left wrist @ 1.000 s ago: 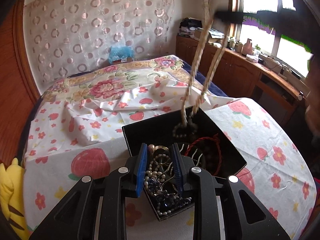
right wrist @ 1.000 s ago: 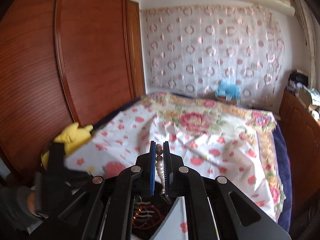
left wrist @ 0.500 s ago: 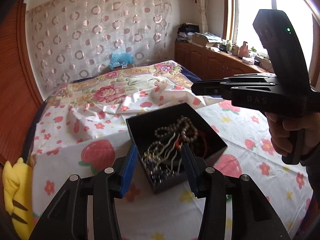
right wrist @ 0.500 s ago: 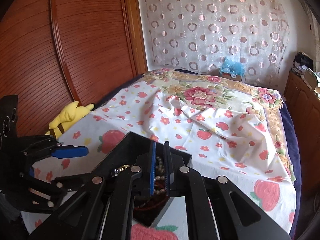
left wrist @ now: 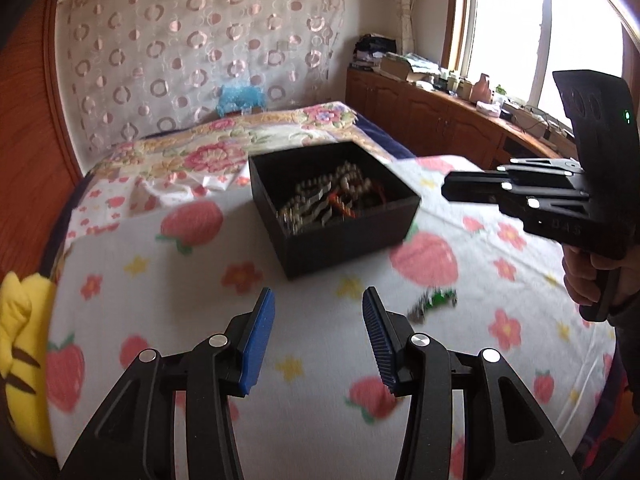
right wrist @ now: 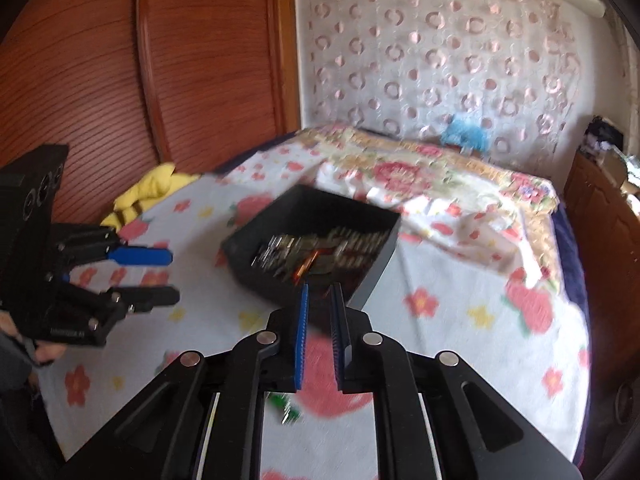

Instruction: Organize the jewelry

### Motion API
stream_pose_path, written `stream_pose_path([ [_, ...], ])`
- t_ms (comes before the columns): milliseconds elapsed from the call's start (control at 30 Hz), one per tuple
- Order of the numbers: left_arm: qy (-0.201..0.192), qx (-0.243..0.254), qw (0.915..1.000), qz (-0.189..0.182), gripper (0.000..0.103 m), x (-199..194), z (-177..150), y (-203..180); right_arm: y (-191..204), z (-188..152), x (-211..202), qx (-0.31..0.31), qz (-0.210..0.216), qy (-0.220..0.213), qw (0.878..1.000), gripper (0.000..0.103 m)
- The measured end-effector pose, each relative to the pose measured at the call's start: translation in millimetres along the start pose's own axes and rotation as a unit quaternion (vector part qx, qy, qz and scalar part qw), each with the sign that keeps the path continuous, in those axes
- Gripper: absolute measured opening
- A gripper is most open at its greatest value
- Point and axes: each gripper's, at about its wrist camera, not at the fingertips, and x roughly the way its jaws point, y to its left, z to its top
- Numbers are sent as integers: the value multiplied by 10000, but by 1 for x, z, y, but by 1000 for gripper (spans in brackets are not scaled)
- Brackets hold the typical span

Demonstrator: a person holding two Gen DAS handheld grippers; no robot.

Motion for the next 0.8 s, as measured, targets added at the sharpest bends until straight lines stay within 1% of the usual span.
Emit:
stream_pose_path([
  [33,48,-11,10000,17,43,-1,-8,-1,4,-7,2,-23,-3,78,10000,35],
  [100,101,-10,9999,47,43,-4,-22,-5,10,-20,7,-25,36,211,9998,43],
  [200,176,-37,9998,6,43,-8,-37,-8,16,-33,14,-15,46,399,9992,43],
  [367,242,-56,9997,17,43,-13,-51,-11,27,-45,26,-105,51,756,9971,43],
  [533,336,-124,9994,-24,44,-14,-59,-10,28,-51,38,-188,-199,983,9948,43],
  [600,388,-131,9992,-41,44,-13,-62,-11,27,-53,37,-159,-195,907,9956,41],
  [667,435,-105,9990,-47,44,-12,-64,-14,26,-54,34,-151,-212,866,9959,29],
  [700,460,-80,9989,-44,44,-12,-65,-16,26,-55,34,-157,-206,836,9962,21],
  [800,530,-61,9986,-45,44,-9,-65,-20,27,-55,33,-192,-179,823,9963,14],
])
